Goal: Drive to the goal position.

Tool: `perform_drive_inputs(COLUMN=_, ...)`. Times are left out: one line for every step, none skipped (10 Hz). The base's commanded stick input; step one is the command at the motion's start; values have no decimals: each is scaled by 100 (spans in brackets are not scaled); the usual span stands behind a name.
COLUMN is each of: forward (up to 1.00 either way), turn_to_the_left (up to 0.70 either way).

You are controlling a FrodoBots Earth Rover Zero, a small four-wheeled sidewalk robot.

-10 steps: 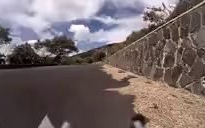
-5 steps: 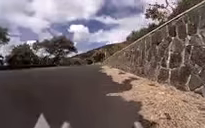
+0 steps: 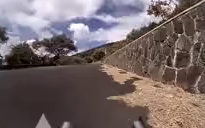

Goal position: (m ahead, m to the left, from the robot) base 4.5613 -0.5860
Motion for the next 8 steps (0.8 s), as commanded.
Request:
perform_drive_inputs(forward=50, turn_to_the_left=0)
perform_drive_inputs(forward=50, turn_to_the_left=0)
perform_drive_inputs(forward=50, turn_to_the_left=0)
perform_drive_inputs(forward=50, turn_to_the_left=0)
perform_drive_inputs(forward=50, turn_to_the_left=0)
perform_drive_inputs(forward=50, turn_to_the_left=0)
perform_drive_inputs(forward=50, turn_to_the_left=0)
perform_drive_inputs(forward=50, turn_to_the_left=0)
